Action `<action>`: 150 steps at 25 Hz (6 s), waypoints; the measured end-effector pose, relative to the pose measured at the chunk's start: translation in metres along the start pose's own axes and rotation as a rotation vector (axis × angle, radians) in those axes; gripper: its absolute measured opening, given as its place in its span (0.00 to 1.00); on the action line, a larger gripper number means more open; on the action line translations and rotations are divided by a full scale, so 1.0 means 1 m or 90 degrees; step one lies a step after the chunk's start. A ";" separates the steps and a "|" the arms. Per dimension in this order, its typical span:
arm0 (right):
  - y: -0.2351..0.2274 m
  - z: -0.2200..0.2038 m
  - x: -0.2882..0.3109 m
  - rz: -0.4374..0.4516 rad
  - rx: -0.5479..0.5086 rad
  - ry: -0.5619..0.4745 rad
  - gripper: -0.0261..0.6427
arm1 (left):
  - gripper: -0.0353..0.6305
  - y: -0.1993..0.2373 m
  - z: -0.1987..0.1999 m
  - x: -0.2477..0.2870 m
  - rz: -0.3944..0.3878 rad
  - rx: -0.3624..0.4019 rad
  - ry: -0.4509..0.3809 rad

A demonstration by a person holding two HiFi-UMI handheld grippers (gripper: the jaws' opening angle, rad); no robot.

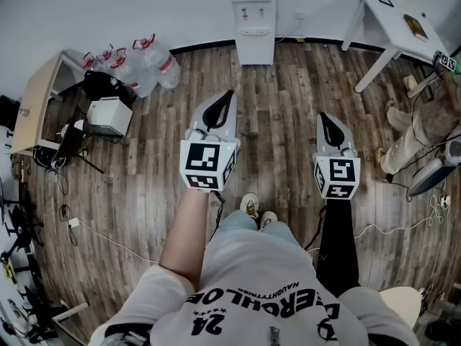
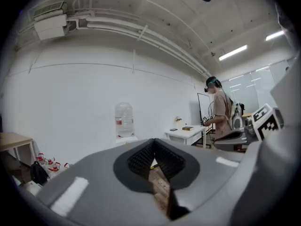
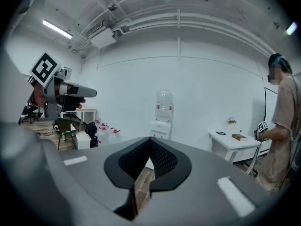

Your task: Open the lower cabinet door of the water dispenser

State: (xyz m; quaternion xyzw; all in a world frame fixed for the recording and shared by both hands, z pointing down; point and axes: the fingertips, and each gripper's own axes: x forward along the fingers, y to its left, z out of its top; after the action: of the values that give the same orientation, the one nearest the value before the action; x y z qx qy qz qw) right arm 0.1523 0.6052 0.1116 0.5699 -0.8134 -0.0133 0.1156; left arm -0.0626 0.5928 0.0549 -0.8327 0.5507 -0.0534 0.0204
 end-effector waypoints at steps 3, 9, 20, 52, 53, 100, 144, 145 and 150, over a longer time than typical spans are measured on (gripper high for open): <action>0.011 0.012 0.023 -0.002 0.005 0.005 0.04 | 0.13 0.025 0.004 0.009 0.007 0.008 -0.001; 0.017 0.034 0.052 -0.022 0.006 -0.004 0.04 | 0.13 0.050 0.015 0.026 -0.013 0.039 -0.020; 0.034 0.035 0.076 -0.021 0.002 -0.001 0.04 | 0.13 0.076 0.001 0.039 -0.020 0.007 -0.010; 0.034 0.023 0.084 0.003 0.030 -0.026 0.16 | 0.13 0.080 -0.010 0.047 -0.033 0.012 -0.012; 0.031 0.023 0.087 0.004 0.029 -0.027 0.16 | 0.13 0.080 -0.009 0.051 -0.032 0.014 -0.013; -0.169 0.043 0.367 0.090 0.043 -0.052 0.17 | 0.13 0.120 0.008 0.359 0.034 0.008 0.002; -0.177 0.046 0.472 0.127 0.031 -0.050 0.17 | 0.13 0.173 -0.003 0.443 0.045 0.005 0.011; -0.177 0.046 0.477 0.127 0.029 -0.050 0.17 | 0.13 0.176 -0.004 0.447 0.042 0.005 0.011; -0.180 0.046 0.512 0.120 0.010 -0.048 0.17 | 0.13 0.196 -0.012 0.480 0.033 -0.002 0.002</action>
State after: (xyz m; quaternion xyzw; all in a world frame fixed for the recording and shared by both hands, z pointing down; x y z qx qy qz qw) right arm 0.1437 0.0608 0.1275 0.4912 -0.8671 -0.0174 0.0810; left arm -0.0575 0.0745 0.0805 -0.8182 0.5722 -0.0534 0.0193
